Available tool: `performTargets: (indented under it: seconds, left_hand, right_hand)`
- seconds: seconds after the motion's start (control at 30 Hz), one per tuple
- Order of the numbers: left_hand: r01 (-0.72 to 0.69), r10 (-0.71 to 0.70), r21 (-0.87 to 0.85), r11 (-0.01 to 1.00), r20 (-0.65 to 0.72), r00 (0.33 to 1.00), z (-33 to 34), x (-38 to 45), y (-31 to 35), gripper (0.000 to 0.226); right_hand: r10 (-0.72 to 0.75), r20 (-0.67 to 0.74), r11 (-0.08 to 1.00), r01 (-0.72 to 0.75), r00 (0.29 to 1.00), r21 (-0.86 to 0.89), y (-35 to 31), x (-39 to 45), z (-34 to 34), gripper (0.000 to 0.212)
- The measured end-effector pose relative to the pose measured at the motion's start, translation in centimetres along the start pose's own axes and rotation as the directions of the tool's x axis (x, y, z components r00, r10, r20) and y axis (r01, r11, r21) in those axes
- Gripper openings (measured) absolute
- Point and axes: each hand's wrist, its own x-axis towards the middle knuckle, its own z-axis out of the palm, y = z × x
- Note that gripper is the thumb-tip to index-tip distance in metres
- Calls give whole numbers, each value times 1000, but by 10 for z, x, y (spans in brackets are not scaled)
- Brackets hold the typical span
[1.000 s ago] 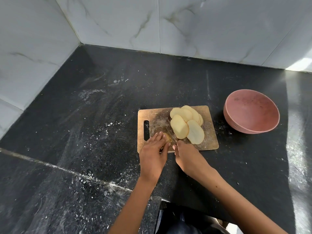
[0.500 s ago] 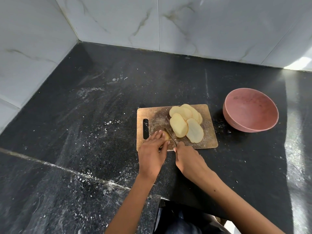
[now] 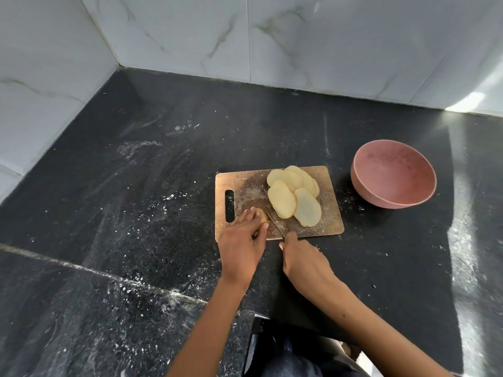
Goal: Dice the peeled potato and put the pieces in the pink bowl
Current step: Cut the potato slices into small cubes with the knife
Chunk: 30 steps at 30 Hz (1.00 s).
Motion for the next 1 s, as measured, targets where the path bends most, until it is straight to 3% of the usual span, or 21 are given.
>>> performTargets:
  seconds: [0.27, 0.53, 0.73, 1.0]
  left_hand:
    - [28, -28, -40, 999, 3, 1000, -5, 0, 4, 24]
    - [-112, 111, 38, 993, 21, 994, -11, 1, -1, 26]
    - [-58, 58, 3, 998, 22, 998, -8, -5, -2, 31]
    - [-20, 20, 20, 1000, 11, 1000, -8, -6, 2, 31]
  right_hand:
    - [2, 34, 999, -4, 999, 41, 24, -29, 5, 19]
    - [-98, -210, 966, 144, 973, 215, 22, -16, -11, 20]
    - [-116, -248, 979, 153, 962, 135, 17, -1, -12, 19]
    - [-136, -221, 991, 129, 966, -42, 10, 5, -7, 34]
